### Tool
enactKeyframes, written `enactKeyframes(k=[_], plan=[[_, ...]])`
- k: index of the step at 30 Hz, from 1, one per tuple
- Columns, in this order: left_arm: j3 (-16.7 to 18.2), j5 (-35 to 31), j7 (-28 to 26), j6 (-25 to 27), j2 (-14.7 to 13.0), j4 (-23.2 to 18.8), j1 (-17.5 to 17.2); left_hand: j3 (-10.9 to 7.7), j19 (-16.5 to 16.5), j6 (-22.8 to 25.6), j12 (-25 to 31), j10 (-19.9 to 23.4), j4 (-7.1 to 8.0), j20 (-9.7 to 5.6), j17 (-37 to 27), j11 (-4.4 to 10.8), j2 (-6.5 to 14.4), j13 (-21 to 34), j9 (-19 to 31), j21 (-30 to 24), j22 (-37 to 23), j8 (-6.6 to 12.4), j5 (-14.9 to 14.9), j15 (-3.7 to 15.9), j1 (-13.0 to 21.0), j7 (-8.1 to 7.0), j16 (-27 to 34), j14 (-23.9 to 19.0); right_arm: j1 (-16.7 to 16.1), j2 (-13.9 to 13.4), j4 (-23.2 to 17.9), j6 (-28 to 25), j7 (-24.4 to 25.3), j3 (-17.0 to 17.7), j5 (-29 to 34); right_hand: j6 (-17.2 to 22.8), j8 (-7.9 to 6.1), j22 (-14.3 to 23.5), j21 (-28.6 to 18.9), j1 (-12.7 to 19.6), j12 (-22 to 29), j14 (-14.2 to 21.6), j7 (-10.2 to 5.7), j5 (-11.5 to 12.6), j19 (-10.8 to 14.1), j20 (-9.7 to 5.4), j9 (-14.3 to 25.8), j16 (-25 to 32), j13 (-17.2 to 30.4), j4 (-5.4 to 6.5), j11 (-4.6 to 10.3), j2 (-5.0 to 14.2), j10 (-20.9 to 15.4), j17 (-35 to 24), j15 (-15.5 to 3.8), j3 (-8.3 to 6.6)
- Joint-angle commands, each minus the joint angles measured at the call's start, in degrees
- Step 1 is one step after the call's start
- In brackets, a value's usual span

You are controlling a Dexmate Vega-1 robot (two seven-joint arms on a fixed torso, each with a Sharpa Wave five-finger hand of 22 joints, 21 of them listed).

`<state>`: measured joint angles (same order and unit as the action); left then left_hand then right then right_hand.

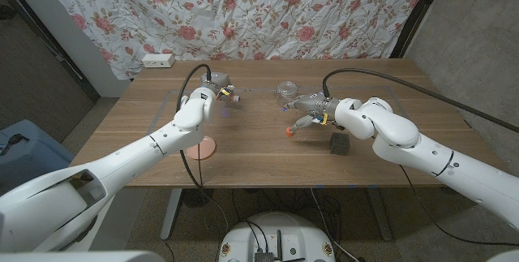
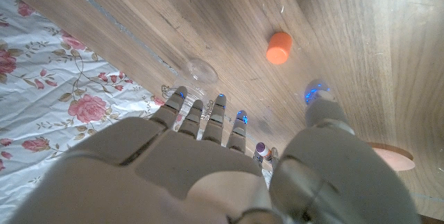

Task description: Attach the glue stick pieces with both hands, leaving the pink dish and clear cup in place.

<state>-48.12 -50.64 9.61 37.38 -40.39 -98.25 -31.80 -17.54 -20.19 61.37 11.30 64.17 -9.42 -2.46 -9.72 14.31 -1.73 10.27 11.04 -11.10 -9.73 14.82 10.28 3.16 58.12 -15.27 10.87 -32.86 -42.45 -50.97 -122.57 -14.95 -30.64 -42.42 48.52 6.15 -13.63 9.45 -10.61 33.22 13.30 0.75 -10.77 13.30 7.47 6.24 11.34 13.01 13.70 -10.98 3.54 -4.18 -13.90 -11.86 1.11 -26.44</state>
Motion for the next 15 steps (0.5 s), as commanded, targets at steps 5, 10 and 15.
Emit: enactKeyframes(k=[5, 10, 15], plan=[[-1.2, 1.0, -1.0, 0.0, 0.6, 1.8, 1.6, 0.05, -0.2, 6.4, 0.1, 8.2, 0.32, -1.62, -0.2, -1.46, 3.0, 0.9, 0.2, -0.2, -0.3, 0.18, 0.5, 8.88, -2.5, 4.94, -0.2, -0.4, 0.4, 2.8, 2.3, 1.6, -5.8, -1.0, 8.6, 1.2, -1.06, 0.2, -0.4, 2.5, 1.0, 1.6, -0.85, -0.5, 1.3, -0.26, 0.2, 0.9, 0.3, 0.19, 0.24, -0.93, -2.2, -0.2, -0.18, -0.77], [-1.7, 1.1, -1.0, 0.1, 0.9, 2.2, 2.1, 0.08, -0.1, 6.4, 0.1, 8.3, 0.32, -1.6, -0.2, -1.47, 3.0, 0.9, 0.2, -0.2, -0.3, 0.15, 0.5, 8.89, -2.6, 4.97, -0.2, -0.5, -0.2, 3.2, 3.1, 2.1, -4.8, -0.8, 9.1, 1.9, -1.45, 0.2, -0.6, 3.7, 1.1, 2.6, -0.95, -1.1, 2.1, -0.53, 0.3, 1.3, 0.5, 0.32, 0.65, -1.72, -3.1, -0.2, -0.68, -0.76], [-2.1, 1.1, -0.8, 0.2, 1.2, 2.7, 2.5, 0.13, -0.1, 6.4, 0.1, 8.3, 0.33, -1.58, -0.2, -1.47, 3.1, 0.9, 0.2, -0.2, -0.3, 0.13, 0.5, 8.85, -2.7, 4.97, -0.2, -0.5, 0.1, 3.7, 4.2, 2.9, -5.1, -1.2, 9.5, 2.3, -1.64, 0.2, -0.6, 4.8, 1.3, 3.1, -1.31, -1.4, 2.5, -0.84, 0.3, 1.5, 0.5, 0.44, 0.95, -1.79, -4.0, -0.2, -1.03, -0.93]])
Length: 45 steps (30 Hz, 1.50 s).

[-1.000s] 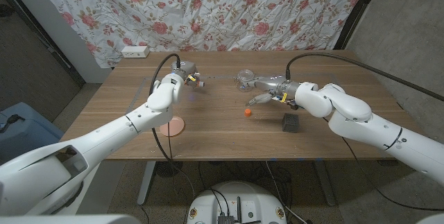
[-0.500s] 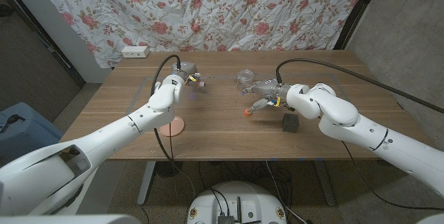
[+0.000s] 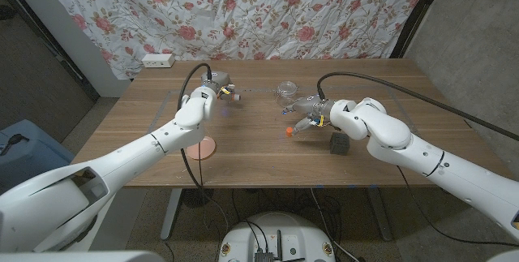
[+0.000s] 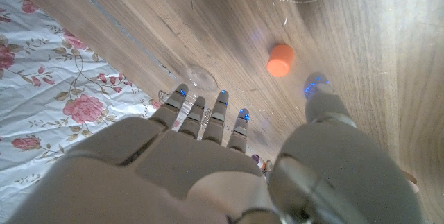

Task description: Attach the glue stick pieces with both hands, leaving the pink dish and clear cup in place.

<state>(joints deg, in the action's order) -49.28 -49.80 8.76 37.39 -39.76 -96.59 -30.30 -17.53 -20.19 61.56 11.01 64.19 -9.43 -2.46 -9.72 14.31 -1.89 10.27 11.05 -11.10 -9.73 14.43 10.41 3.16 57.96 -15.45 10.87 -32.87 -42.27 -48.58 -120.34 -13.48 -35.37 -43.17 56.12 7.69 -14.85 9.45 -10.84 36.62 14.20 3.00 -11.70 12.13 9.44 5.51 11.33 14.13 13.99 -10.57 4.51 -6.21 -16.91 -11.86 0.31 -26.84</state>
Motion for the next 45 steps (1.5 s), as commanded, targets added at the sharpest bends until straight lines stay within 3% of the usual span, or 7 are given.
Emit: enactKeyframes(k=[1, 24, 45], plan=[[-1.1, 0.3, 0.1, 0.3, 0.6, 1.1, 1.1, 0.13, -0.1, 6.2, 0.3, 8.3, 0.33, -1.61, -0.2, -1.46, 3.3, 0.9, 0.1, -0.2, -0.3, 0.48, 0.4, 8.86, -2.5, 5.19, -0.2, -0.5, -0.1, 1.4, 2.1, 1.6, -0.3, -0.6, 2.0, 0.8, -0.44, 0.2, -0.4, 1.6, 0.5, 1.0, -0.43, -0.3, 0.7, -0.17, 0.3, 0.4, 0.3, 0.05, 0.09, 0.25, -1.1, -0.2, -0.36, -0.59], [-2.7, 0.6, -0.5, -0.4, 1.9, 3.1, 2.7, 0.12, -0.1, 6.4, 0.3, 8.2, 0.29, -1.59, -0.1, -1.46, 3.5, 0.9, 0.2, -0.2, -0.3, 0.37, 0.4, 8.9, -2.8, 5.16, -0.3, -0.5, -0.5, 2.5, 6.4, 3.6, 4.3, -1.9, 4.0, 4.2, -1.98, 0.2, -0.6, 5.0, 1.1, 4.6, -0.69, -1.5, 3.3, -1.28, 0.4, 1.8, 0.3, 0.64, 2.31, 0.2, -5.6, -0.3, -2.46, -0.68], [-2.8, 0.8, -0.1, 0.1, 1.3, 2.8, 2.9, -0.16, -0.1, 6.4, 0.3, 8.3, 0.29, -1.53, 0.0, -1.47, 3.7, 0.9, 0.2, -0.2, -0.3, 0.24, 0.5, 8.86, -3.3, 5.33, -0.5, -0.7, -1.4, 2.8, 8.9, 4.9, 12.4, -2.0, 5.2, 15.3, -6.65, 0.2, -0.4, 8.8, 2.4, 10.7, -0.85, -1.7, 6.9, -3.3, 0.8, 4.1, -0.9, 0.88, 6.29, 0.38, -16.6, -0.5, -6.16, 0.28]])
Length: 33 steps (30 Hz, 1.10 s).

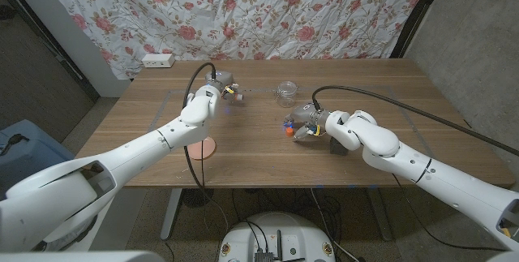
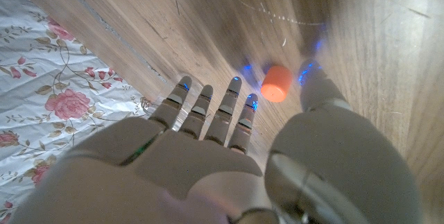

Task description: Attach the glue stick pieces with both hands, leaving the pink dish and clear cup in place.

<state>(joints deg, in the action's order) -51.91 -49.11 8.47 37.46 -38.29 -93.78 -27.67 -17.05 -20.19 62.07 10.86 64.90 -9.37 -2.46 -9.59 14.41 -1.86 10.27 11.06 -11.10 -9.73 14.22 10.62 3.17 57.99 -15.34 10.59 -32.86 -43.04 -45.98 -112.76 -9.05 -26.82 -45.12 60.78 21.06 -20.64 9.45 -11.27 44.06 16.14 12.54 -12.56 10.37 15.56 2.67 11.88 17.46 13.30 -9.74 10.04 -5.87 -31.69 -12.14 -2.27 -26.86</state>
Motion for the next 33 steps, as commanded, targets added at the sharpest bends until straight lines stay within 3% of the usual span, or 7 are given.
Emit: enactKeyframes(k=[1, 14, 25, 33], plan=[[-0.2, 0.1, 0.3, 0.1, -0.1, 0.0, 0.3, -0.66, 0.0, 5.9, 0.4, 7.5, 0.23, -1.55, -0.1, -1.56, 3.7, 0.9, 0.2, -0.2, -0.3, 0.43, 0.3, 8.85, -3.3, 5.26, -0.2, -0.7, -0.7, 0.2, 1.4, 0.4, 4.1, -0.1, 0.6, 2.4, -0.99, 0.2, 0.0, 1.6, 0.4, 1.5, -0.01, 0.1, 0.9, -0.48, 0.2, 0.9, -0.3, 0.06, 0.84, 0.06, -2.3, -0.2, -3.72, 0.35], [-0.5, -0.1, 0.3, -0.4, 0.0, 0.4, 0.7, -0.93, -0.1, 5.9, 0.4, 7.6, 0.24, -1.57, -0.1, -1.58, 3.7, 0.9, 0.2, -0.2, -0.3, 0.29, 0.3, 8.86, -3.7, 5.19, -0.2, -1.0, -0.4, 0.5, 2.3, 0.8, 5.4, -0.6, 1.3, 7.7, -2.76, 0.2, 0.2, 3.9, 0.0, 4.1, -0.09, 0.1, 1.9, -1.2, 0.1, 2.1, -1.3, 0.17, 2.3, 0.93, -7.4, -0.4, -5.79, 0.81], [-0.7, -0.5, 0.6, -0.2, -0.1, 0.4, 0.7, -1.2, -0.1, 5.9, 0.3, 7.5, 0.2, -1.58, 0.0, -1.57, 3.8, 0.9, 0.3, -0.2, -0.3, 0.31, 0.3, 8.92, -4.0, 5.16, -0.3, -1.1, 0.0, 0.6, 3.0, 1.8, 6.6, -0.9, 1.2, 13.0, -4.58, 0.2, 0.3, 6.3, -0.7, 6.4, -0.12, -0.2, 2.4, -1.75, 0.2, 3.4, -1.5, 0.27, 2.49, 2.21, -11.9, -0.7, -7.97, 1.42], [-0.7, -0.3, 0.5, -0.8, 0.1, 0.9, 1.0, -1.38, 0.0, 6.0, 0.3, 7.5, 0.14, -1.56, 0.0, -1.58, 3.7, 0.9, 0.4, -0.2, -0.3, 0.35, 0.3, 8.91, -4.1, 5.16, -0.4, -1.1, 0.4, 0.8, 3.5, 2.0, 6.5, -1.0, 0.9, 16.0, -5.64, 0.2, 0.3, 6.9, -1.0, 7.9, -0.13, -0.2, 3.0, -2.07, 0.2, 4.2, -1.5, 0.48, 2.53, 2.61, -14.5, -1.0, -8.17, 2.23]])
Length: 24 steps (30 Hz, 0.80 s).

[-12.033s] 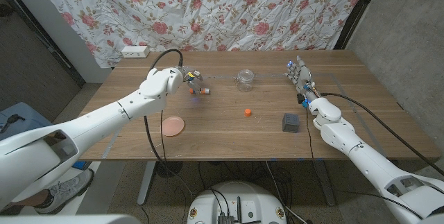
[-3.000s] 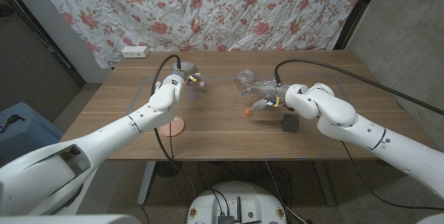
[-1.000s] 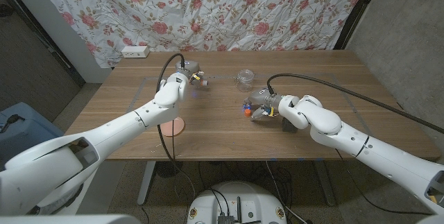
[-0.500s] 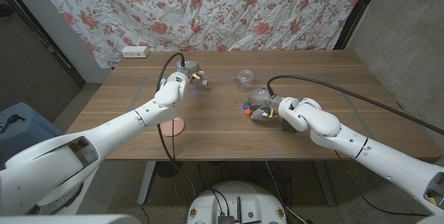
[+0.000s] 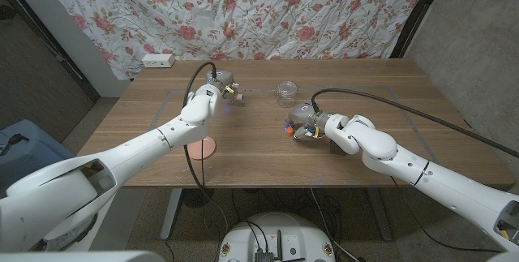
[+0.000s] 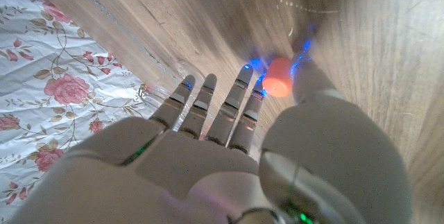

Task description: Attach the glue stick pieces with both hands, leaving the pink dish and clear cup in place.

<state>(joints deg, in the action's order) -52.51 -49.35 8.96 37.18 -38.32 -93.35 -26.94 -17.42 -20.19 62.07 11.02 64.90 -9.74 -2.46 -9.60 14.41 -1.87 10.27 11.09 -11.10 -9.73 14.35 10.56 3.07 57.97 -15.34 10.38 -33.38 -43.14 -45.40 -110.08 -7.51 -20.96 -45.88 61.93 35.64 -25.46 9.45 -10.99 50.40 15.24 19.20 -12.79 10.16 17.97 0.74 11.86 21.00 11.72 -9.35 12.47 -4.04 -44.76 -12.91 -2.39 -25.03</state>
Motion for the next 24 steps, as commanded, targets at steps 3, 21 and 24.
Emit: enactKeyframes(k=[3, 21, 24], plan=[[-0.1, 0.1, -0.1, -0.8, 0.3, 0.8, 0.4, -1.07, 0.0, 5.9, 0.2, 7.5, 0.54, -1.54, 0.0, -1.58, 3.8, 0.9, 0.3, -0.2, -0.3, 0.2, 0.4, 8.97, -4.2, 5.19, -0.2, -0.7, 0.6, 0.3, 1.0, 0.6, 1.0, -0.2, -0.5, 2.5, -1.22, 0.2, 0.0, 0.8, -0.2, 1.4, 0.1, 0.0, 0.7, -0.23, 0.3, 0.9, 0.1, 0.09, 0.11, 0.91, -2.4, -0.3, -8.16, 0.68], [-0.5, 0.2, -0.2, -1.2, 0.7, 1.8, 1.0, -1.36, 0.0, 6.1, 0.2, 7.5, 0.39, -1.59, 0.0, -1.57, 3.7, 0.9, 0.3, -0.2, -0.3, 0.2, 0.4, 9.04, -4.3, 5.17, -0.2, -0.7, 0.8, 0.5, 1.7, 0.7, 2.1, -0.2, -1.5, 10.0, -3.67, 0.2, 0.0, 3.6, -1.3, 3.8, 0.07, -0.1, 1.9, -0.83, 0.3, 2.9, 0.3, 0.03, 0.22, 2.67, -8.2, -1.2, -8.37, 2.43], [-0.5, 0.2, -0.3, -1.1, 0.7, 1.7, 1.0, -1.4, 0.0, 6.1, 0.2, 7.5, 0.37, -1.56, 0.0, -1.57, 3.7, 0.9, 0.4, -0.2, -0.3, 0.18, 0.4, 9.08, -4.3, 5.22, -0.2, -0.7, 0.6, 0.4, 1.6, 0.5, 2.6, 0.0, -1.7, 10.5, -3.8, 0.2, -0.1, 3.9, -1.3, 4.0, 0.06, -0.2, 2.1, -0.9, 0.3, 3.1, 0.3, 0.02, 0.22, 2.8, -8.7, -1.3, -8.37, 2.56]])
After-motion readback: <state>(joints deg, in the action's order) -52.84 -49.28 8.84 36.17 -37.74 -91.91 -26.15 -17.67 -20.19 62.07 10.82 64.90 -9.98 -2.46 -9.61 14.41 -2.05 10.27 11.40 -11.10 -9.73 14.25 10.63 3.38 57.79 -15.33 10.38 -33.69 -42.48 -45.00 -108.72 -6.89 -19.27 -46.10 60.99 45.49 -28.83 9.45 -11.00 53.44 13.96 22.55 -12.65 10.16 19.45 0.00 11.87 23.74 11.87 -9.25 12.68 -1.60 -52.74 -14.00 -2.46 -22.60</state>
